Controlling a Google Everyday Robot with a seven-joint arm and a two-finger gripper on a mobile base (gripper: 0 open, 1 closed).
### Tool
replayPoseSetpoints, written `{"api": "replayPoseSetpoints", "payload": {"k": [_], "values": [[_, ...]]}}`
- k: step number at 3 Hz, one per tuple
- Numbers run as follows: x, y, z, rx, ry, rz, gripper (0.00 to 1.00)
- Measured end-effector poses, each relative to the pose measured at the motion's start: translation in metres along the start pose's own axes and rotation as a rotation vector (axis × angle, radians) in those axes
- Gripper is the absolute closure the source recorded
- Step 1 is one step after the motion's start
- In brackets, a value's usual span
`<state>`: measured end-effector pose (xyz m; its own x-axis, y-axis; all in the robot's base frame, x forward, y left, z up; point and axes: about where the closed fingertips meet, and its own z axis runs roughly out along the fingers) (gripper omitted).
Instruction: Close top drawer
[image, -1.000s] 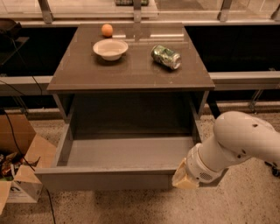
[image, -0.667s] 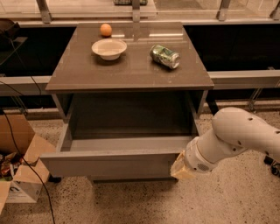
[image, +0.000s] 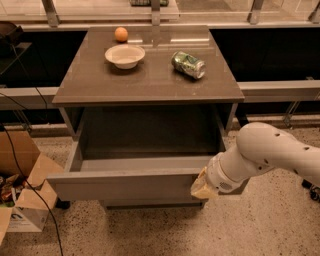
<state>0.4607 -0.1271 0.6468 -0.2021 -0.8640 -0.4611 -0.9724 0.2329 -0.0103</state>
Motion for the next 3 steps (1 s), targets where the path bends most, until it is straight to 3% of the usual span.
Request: {"api": "replayPoseSetpoints", "payload": {"k": [1, 2, 3], "values": [[0.001, 0.002, 0.000, 0.000, 0.000, 0.000, 1.00], [0.000, -0.022, 0.007, 0.019, -0.010, -0.012, 1.00], [0.008, -0.061, 0.026, 0.036, -0.003, -0.039, 0.82]]}}
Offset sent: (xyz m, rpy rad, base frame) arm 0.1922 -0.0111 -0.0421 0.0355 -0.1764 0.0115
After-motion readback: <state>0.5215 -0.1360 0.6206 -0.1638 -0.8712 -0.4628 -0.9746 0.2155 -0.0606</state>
